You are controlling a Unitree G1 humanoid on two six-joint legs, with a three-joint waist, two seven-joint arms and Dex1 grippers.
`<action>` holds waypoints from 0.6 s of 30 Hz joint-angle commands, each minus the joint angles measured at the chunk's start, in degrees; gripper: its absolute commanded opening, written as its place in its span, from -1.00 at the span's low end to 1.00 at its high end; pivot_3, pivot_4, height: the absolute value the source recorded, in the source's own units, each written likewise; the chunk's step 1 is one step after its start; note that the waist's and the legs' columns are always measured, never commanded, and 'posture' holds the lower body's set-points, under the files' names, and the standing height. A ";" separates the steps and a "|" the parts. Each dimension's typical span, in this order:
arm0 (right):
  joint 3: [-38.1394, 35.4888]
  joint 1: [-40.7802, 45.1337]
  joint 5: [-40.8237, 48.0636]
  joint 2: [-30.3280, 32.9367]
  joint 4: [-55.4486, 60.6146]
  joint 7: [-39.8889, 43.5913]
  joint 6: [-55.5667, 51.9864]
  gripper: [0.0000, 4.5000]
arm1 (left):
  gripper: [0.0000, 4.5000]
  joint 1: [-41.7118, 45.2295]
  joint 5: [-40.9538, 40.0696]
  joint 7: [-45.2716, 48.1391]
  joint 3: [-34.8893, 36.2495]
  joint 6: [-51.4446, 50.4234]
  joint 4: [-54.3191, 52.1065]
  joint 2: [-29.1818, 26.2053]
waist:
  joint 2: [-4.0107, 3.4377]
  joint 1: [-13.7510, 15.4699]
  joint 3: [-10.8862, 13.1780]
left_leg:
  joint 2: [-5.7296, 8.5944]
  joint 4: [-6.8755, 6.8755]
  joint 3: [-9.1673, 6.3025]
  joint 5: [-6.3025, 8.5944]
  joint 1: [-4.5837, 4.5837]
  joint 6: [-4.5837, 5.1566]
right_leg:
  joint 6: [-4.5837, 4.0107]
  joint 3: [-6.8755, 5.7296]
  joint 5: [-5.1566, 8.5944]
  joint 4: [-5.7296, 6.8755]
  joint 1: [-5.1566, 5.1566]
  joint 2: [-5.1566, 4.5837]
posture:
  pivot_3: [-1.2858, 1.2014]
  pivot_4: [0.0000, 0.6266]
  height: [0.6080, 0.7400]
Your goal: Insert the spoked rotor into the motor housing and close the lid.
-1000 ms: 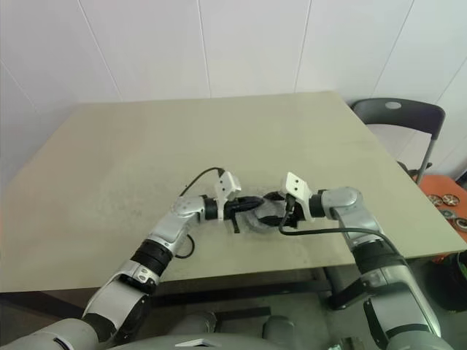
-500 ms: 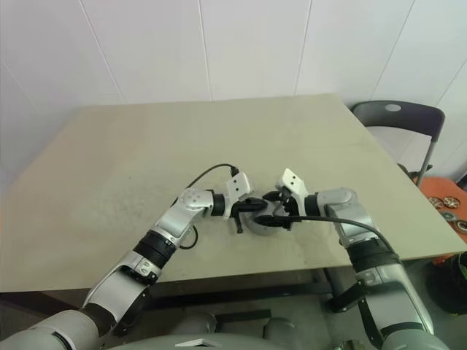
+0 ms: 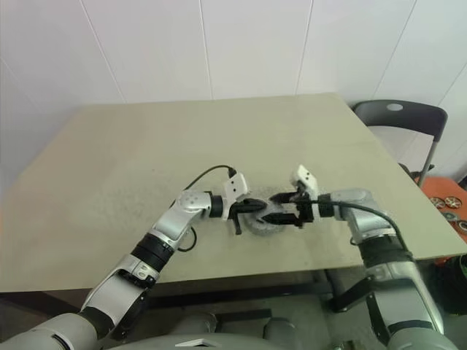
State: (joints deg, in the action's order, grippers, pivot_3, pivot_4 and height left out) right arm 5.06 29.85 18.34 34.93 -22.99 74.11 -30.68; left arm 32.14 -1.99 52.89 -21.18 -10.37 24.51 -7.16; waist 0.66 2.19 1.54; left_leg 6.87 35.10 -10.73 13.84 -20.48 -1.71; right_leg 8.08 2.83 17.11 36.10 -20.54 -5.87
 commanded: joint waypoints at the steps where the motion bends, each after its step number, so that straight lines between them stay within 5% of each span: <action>1: -4.92 3.57 3.07 0.73 -1.37 -1.78 -2.90 0.98 | -1.00 -2.74 1.52 2.88 -2.23 -3.55 2.34 -2.69 | -0.01 -0.02 0.00 | 0.00 -0.02 0.00 0.01 0.00 0.02 | -0.07 0.00 -0.08 0.00 -0.02 0.00 | 0.03 -1.00 1.00; 5: -8.65 5.60 4.09 -0.91 -5.33 -8.72 -8.03 0.98 | -1.00 -2.85 1.18 3.24 -1.75 -2.99 1.67 -3.54 | -0.01 0.13 0.00 | -0.06 -0.07 -0.01 0.05 -0.02 0.03 | -0.07 0.00 -0.08 -0.02 -0.07 0.04 | 0.03 -1.00 1.00; 18: 1.39 3.54 4.79 1.36 6.90 -9.27 -30.91 0.98 | -1.00 -3.38 1.25 2.03 -1.65 -2.13 0.80 -4.21 | -0.06 0.03 0.00 | -0.09 -0.03 0.06 0.08 -0.20 0.05 | -0.05 0.04 -0.08 -0.03 -0.24 0.05 | 0.03 -1.00 1.00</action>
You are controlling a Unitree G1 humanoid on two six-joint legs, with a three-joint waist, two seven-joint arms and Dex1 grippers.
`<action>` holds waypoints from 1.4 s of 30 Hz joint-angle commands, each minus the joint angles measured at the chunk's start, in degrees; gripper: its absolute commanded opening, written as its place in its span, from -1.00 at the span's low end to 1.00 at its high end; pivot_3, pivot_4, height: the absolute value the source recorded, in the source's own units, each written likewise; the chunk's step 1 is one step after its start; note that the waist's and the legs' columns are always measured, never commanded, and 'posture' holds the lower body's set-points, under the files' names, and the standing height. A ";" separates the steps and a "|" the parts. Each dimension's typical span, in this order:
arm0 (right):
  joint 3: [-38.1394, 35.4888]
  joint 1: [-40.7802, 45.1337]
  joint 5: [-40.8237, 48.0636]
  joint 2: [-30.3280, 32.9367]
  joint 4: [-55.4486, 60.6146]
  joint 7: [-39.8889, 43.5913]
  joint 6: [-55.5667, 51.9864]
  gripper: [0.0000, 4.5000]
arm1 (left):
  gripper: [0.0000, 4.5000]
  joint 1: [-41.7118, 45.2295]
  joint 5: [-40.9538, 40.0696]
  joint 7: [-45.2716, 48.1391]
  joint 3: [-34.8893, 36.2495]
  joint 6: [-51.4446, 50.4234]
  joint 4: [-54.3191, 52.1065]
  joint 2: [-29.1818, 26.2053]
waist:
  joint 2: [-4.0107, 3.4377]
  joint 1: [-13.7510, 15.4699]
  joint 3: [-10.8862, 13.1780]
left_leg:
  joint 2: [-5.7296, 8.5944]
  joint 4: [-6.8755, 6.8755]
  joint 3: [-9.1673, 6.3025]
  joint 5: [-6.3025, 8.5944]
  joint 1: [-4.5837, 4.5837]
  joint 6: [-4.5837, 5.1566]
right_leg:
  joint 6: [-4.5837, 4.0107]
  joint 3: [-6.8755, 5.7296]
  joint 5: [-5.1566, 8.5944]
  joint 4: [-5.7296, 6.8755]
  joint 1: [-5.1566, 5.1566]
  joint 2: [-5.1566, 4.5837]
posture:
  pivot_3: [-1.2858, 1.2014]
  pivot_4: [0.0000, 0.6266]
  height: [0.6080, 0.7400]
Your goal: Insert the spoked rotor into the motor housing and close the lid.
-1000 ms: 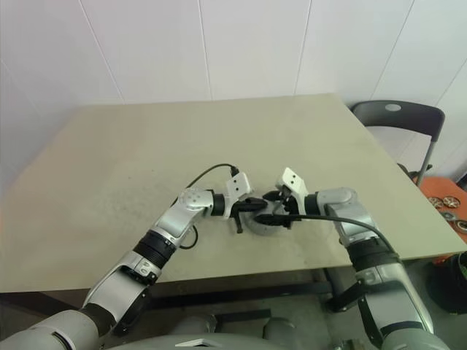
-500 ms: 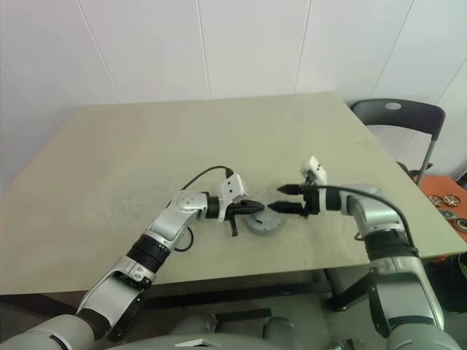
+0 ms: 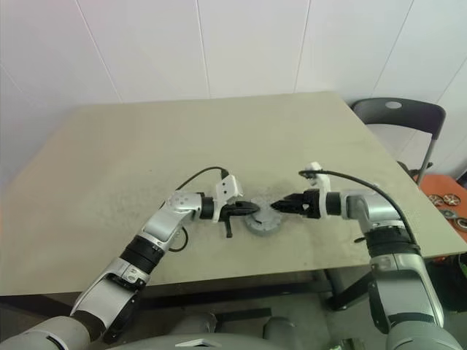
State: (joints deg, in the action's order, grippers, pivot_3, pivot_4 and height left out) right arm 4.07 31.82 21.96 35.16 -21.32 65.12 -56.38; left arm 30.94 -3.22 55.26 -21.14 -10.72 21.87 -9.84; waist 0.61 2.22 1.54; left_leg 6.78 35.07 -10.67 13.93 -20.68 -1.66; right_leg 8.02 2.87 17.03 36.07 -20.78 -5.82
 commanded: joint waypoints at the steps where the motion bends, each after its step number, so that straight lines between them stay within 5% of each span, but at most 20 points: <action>1: 4.20 1.38 0.17 1.36 6.48 -1.01 -6.18 0.98 | -1.00 -2.17 2.43 -0.42 -1.66 -1.75 3.37 -1.49 | -0.01 0.01 -0.01 | 0.00 0.00 0.00 0.00 -0.06 0.00 | 0.00 0.00 0.00 0.00 -0.05 0.00 | 0.03 -1.00 1.00; 10: 8.72 3.76 4.98 0.28 12.98 -0.30 -18.48 0.98 | -1.00 -0.45 2.94 0.45 -1.68 -1.31 2.22 -3.40 | 0.00 -0.18 -0.03 | -0.07 0.05 -0.01 -0.01 -0.56 0.01 | 0.02 0.00 -0.05 0.04 -0.57 0.07 | 0.03 -1.00 1.00; 14: 6.87 5.75 11.32 -4.51 14.31 0.09 -27.92 0.98 | -1.00 1.00 3.40 2.46 -2.78 -0.68 2.16 -5.04 | 0.01 -0.84 -0.03 | -0.35 0.03 -0.02 0.05 -0.64 -0.10 | -0.08 0.00 -0.11 0.07 -0.61 0.33 | 0.03 -1.00 1.00; 18: -3.45 11.64 12.46 -16.24 3.53 -6.83 -34.94 0.98 | -1.00 5.99 4.40 3.11 -2.37 1.31 5.48 -6.30 | -0.11 -2.24 0.05 | -0.56 0.06 -0.04 0.05 -0.66 -0.16 | -0.31 0.02 -0.26 0.15 -0.65 0.60 | 0.03 -1.00 1.00; 21: -9.95 13.65 9.78 -21.18 -4.46 -14.98 -30.03 0.91 | -1.00 7.72 4.58 2.25 -1.25 2.16 7.44 -5.70 | -0.22 -2.63 0.09 | -0.57 0.11 -0.12 -0.05 -0.63 -0.32 | -0.45 0.06 -0.35 0.23 -0.66 0.72 | 0.03 -1.00 1.00; 27: -15.09 10.35 9.01 -23.22 -6.90 -22.80 -23.34 0.17 | -1.00 4.24 4.40 2.00 -0.18 1.42 5.67 -4.83 | -0.32 -2.82 0.04 | -0.52 0.02 -0.19 -0.04 -0.65 -0.33 | -0.43 0.04 -0.36 0.22 -0.91 0.67 | 0.03 -1.00 1.00; 42: -10.95 9.38 7.72 -19.02 -8.35 -23.00 -17.24 0.14 | -1.00 2.89 3.47 -3.05 4.96 3.68 5.27 -0.82 | -0.59 -0.66 -0.10 | -0.39 0.22 -0.20 -0.04 -0.24 -0.37 | -0.40 -0.01 -0.38 0.26 -0.39 0.57 | 0.03 -1.00 1.00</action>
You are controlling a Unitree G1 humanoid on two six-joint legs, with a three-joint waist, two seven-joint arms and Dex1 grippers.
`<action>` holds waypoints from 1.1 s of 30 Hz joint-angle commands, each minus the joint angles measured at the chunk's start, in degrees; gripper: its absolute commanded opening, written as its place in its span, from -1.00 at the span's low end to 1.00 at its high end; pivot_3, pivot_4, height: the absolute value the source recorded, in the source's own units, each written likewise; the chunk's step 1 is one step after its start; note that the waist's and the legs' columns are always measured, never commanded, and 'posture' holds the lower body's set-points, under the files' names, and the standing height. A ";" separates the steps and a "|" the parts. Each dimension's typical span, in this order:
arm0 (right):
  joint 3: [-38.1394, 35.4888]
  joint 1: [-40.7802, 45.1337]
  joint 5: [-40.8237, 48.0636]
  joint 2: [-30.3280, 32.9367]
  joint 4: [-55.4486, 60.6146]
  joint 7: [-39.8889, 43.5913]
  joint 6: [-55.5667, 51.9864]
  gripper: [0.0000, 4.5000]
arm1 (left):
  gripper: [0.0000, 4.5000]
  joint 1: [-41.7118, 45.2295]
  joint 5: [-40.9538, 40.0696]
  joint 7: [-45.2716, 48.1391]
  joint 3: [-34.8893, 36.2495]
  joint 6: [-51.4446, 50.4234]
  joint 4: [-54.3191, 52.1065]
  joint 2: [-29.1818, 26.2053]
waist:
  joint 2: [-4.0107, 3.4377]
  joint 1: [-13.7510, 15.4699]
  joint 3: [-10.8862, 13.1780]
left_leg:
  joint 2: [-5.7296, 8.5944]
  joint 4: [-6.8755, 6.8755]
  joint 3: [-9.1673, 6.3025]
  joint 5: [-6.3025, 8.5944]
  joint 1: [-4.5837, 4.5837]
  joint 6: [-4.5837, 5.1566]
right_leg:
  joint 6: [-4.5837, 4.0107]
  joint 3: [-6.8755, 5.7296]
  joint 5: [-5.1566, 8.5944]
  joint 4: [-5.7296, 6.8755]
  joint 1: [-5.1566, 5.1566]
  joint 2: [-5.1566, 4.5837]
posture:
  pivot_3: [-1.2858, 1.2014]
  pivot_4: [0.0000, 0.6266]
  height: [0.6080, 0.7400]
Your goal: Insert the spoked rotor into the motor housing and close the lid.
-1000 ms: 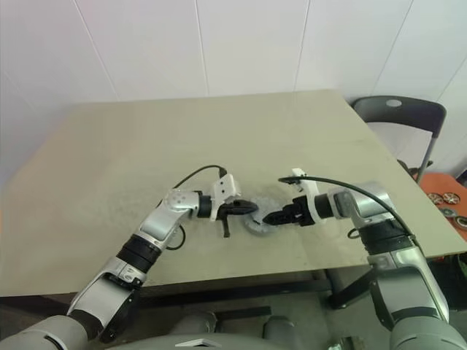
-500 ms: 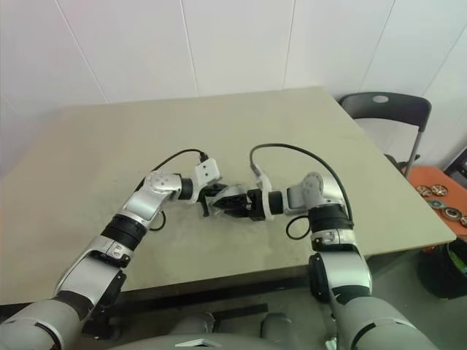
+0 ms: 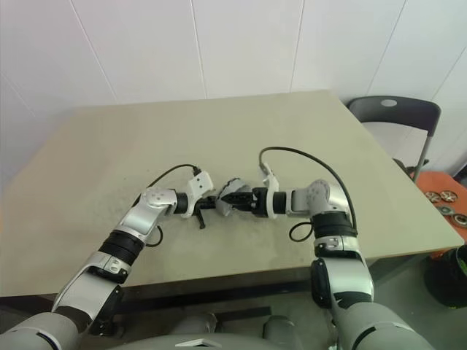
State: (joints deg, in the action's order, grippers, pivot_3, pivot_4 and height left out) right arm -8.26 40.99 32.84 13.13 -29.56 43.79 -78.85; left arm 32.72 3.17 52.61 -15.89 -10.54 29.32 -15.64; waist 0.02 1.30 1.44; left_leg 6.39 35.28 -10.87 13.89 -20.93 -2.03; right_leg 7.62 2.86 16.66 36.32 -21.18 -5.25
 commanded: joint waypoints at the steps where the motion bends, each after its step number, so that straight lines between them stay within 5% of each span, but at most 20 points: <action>1: 2.30 -0.03 -3.58 3.82 -0.44 -1.16 5.60 0.14 | -1.00 1.86 -4.25 -1.98 1.60 3.66 -2.32 6.29 | -0.01 0.81 0.01 | 0.00 0.01 0.00 0.00 0.00 0.00 | 0.00 0.00 0.00 0.00 0.00 0.00 | 0.03 -1.00 1.00; 11: 14.85 -3.19 -5.65 14.58 -1.98 9.16 10.86 0.14 | -1.00 5.77 -13.66 -5.90 11.93 6.91 -4.64 14.51 | -0.02 1.12 0.02 | 0.16 0.33 0.02 0.02 -0.44 0.04 | 0.27 -0.09 -0.12 -0.18 -0.12 -0.18 | 0.03 -1.00 1.00; 24: 16.72 -3.11 -3.88 17.51 -2.00 12.76 12.19 0.14 | -1.00 4.02 -16.05 -3.12 10.36 3.72 -7.38 12.57 | -0.07 1.63 0.03 | 0.19 0.76 0.02 0.03 -0.45 0.07 | 0.33 -0.11 -0.16 -0.13 0.07 -0.14 | 0.03 -1.00 1.00; 33: 18.76 -5.25 -2.43 22.11 1.64 22.42 13.71 0.14 | -1.00 3.01 -15.95 -3.17 9.67 3.50 -7.78 12.10 | -0.07 2.75 0.06 | 0.23 0.68 0.04 0.11 -0.61 0.21 | 0.39 -0.11 -0.16 -0.22 -0.10 -0.21 | 0.03 -1.00 1.00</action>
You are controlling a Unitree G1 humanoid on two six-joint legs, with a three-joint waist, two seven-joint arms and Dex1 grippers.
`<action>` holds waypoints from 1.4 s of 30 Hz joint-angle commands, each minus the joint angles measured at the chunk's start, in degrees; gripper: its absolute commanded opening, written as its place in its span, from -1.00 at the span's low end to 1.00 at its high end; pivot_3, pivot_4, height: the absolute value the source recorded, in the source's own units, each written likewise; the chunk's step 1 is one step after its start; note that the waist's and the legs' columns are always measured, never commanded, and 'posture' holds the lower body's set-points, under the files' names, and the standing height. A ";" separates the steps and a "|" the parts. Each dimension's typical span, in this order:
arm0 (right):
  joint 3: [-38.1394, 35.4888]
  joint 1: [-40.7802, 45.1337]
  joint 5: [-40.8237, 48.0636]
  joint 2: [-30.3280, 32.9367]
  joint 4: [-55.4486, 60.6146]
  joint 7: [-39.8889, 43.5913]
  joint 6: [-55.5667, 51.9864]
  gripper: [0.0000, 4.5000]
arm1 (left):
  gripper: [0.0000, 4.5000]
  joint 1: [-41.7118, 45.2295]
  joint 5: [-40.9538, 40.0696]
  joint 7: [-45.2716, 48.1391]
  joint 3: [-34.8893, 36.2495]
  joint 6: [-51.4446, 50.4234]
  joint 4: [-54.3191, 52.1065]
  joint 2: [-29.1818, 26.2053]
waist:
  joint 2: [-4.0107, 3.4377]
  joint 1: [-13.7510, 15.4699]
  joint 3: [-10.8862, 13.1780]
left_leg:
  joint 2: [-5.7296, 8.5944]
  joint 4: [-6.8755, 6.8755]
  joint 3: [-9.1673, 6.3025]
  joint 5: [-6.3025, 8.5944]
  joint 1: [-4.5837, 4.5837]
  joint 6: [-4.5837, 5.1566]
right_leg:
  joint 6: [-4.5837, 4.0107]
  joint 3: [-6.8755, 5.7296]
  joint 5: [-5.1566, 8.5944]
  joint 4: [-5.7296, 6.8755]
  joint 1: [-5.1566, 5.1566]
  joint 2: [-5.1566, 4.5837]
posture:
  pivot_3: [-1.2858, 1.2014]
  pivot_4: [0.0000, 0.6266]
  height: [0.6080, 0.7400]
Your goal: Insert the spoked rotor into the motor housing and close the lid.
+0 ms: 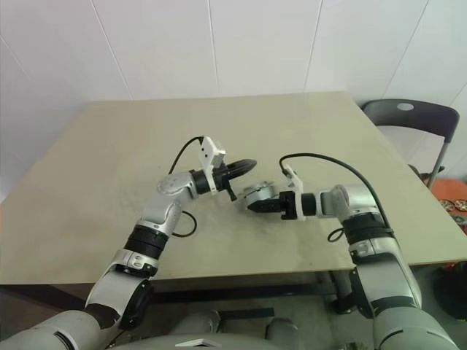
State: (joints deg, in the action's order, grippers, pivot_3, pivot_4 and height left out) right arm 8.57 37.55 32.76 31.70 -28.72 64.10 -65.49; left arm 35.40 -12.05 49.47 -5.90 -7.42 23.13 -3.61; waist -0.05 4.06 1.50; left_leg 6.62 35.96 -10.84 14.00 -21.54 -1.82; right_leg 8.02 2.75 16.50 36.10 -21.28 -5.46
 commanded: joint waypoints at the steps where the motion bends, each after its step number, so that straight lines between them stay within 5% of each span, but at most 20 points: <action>1: 2.98 -2.51 -2.52 4.54 1.80 3.66 0.86 0.14 | -1.00 0.20 -0.44 0.02 -0.70 0.48 -1.55 0.09 | 0.01 0.01 0.00 | 0.02 -0.01 0.02 0.03 0.00 0.04 | 0.02 0.01 0.01 -0.01 -0.01 -0.04 | 0.03 -1.00 1.00; 7: 9.23 -5.40 -7.23 9.72 4.59 8.27 6.79 0.14 | -1.00 -0.15 -0.10 -0.54 -1.41 1.02 -1.20 0.48 | 0.03 -0.14 0.01 | 0.09 -0.05 0.09 0.18 -0.05 0.22 | 0.15 0.05 0.09 -0.08 -0.05 -0.12 | 0.03 -1.00 1.00; 14: 12.20 -5.18 -12.27 11.10 2.46 9.65 12.90 0.99 | -1.00 -0.29 0.16 -1.32 -1.64 1.60 -0.61 0.06 | 0.27 -0.30 0.14 | 0.09 0.02 0.18 0.20 0.05 0.23 | 0.16 0.10 0.10 -0.08 0.07 -0.13 | 0.03 -1.00 1.00; 27: 15.19 -3.83 -20.96 12.08 -2.90 8.06 26.09 0.99 | -1.00 -1.12 0.26 -1.95 -2.36 1.71 -0.83 0.32 | 0.42 -0.29 0.10 | 0.06 0.26 0.23 0.25 0.24 0.13 | 0.13 0.11 0.10 -0.07 0.36 -0.12 | 0.03 -1.00 1.00; 42: 12.33 -9.93 -22.19 9.46 6.12 -0.33 21.41 0.99 | -1.00 -1.67 0.31 -2.26 -3.20 1.75 -0.88 0.51 | 0.72 -0.62 -0.02 | -0.45 0.25 0.89 0.29 0.44 0.04 | 0.03 0.10 0.05 -0.08 0.33 -0.06 | 0.03 -1.00 1.00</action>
State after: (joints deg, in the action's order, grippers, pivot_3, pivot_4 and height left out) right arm 18.31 29.18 18.24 39.17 -17.48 70.18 -42.17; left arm 33.29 -11.76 47.22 -9.36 -6.68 23.56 -2.93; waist 0.67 3.44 1.48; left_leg 6.17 36.21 -9.82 14.29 -21.04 -1.79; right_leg 8.03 2.85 16.54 36.02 -20.90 -5.54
